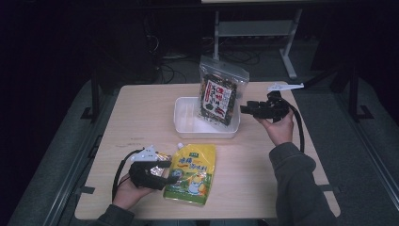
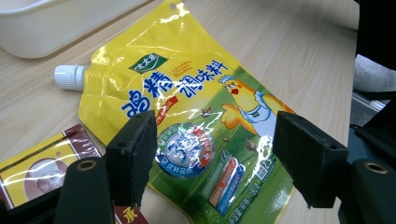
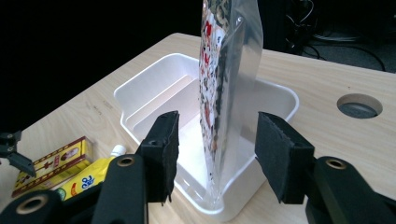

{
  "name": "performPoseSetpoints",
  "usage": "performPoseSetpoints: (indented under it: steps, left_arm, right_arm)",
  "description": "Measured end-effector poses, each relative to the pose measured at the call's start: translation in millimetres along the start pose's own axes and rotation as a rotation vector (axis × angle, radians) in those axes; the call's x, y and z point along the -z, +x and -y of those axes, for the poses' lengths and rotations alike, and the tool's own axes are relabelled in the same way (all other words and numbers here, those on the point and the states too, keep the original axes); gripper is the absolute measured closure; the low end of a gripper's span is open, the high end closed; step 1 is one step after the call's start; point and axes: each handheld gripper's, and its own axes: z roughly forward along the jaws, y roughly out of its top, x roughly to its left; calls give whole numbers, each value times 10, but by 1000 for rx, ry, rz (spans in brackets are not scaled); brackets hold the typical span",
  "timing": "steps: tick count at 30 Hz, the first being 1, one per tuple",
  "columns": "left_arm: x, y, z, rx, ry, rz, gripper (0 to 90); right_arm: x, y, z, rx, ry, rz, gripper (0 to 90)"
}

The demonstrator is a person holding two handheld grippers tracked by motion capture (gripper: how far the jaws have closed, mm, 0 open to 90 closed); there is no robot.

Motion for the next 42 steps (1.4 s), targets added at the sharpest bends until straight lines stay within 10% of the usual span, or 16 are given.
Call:
performPoseSetpoints:
  steps: [42]
  left_arm:
    - [-57,-16,-24,0,3,-2,277]
  right_arm:
    - [191,485,340,27,155,-112,351]
